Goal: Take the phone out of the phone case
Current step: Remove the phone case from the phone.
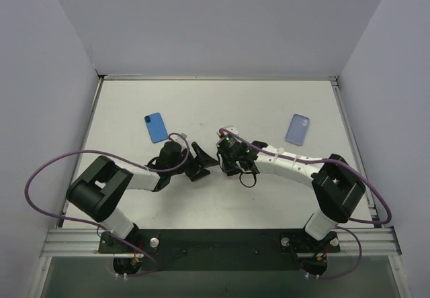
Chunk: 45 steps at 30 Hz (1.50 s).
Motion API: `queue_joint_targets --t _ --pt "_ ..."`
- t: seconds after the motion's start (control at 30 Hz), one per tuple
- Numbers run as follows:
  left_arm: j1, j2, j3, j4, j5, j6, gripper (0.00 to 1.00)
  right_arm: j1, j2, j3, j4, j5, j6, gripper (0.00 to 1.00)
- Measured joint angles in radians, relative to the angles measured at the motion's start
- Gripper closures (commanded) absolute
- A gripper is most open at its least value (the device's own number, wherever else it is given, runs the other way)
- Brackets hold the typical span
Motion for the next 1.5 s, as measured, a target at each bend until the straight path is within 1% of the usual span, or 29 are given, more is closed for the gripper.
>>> queue_joint_targets --t 0.13,0.27,0.37,0.4,0.5,0.7,0.77,0.83,1.0,1.03,1.1,1.17,1.33,1.5 --pt "-0.037 0.035 0.010 0.028 0.012 0.062 0.21 -0.018 -0.006 -0.015 0.028 -0.031 0.002 1.00" --pt "-0.078 0.042 0.043 0.018 0.009 0.114 0.25 -0.036 -0.020 -0.030 0.040 -0.060 0.009 1.00" --pt "-0.105 0.044 0.096 -0.047 -0.012 0.166 0.28 -0.045 -0.024 -0.034 0.042 -0.074 0.011 1.00" --pt "-0.112 0.044 0.111 -0.074 -0.023 0.179 0.30 -0.050 -0.030 -0.038 0.040 -0.078 0.012 1.00" --pt "-0.133 0.044 0.146 -0.133 -0.061 0.212 0.34 -0.062 -0.042 -0.050 0.040 -0.091 0.013 1.00" --pt "-0.146 0.065 0.209 -0.235 -0.102 0.254 0.35 -0.070 -0.049 -0.060 0.044 -0.093 0.013 1.00" --pt "-0.154 0.069 0.241 -0.279 -0.112 0.272 0.39 -0.074 -0.055 -0.066 0.044 -0.090 0.013 1.00" --pt "-0.165 0.071 0.264 -0.308 -0.124 0.279 0.43 -0.079 -0.060 -0.072 0.044 -0.089 0.013 1.00" --pt "-0.198 0.071 0.314 -0.381 -0.187 0.292 0.47 -0.089 -0.063 -0.074 0.041 -0.087 0.011 1.00" --pt "-0.204 0.071 0.325 -0.395 -0.201 0.293 0.49 -0.090 -0.064 -0.075 0.041 -0.087 0.011 1.00" --pt "-0.214 0.074 0.338 -0.410 -0.217 0.295 0.57 -0.094 -0.066 -0.079 0.043 -0.087 0.011 1.00" --pt "-0.220 0.078 0.346 -0.407 -0.222 0.292 0.60 -0.099 -0.070 -0.083 0.046 -0.090 0.011 1.00" --pt "-0.249 0.098 0.402 -0.452 -0.262 0.287 0.63 -0.117 -0.087 -0.103 0.053 -0.091 0.012 1.00" --pt "-0.295 0.137 0.525 -0.610 -0.361 0.288 0.63 -0.145 -0.102 -0.122 0.060 -0.099 0.013 1.00"
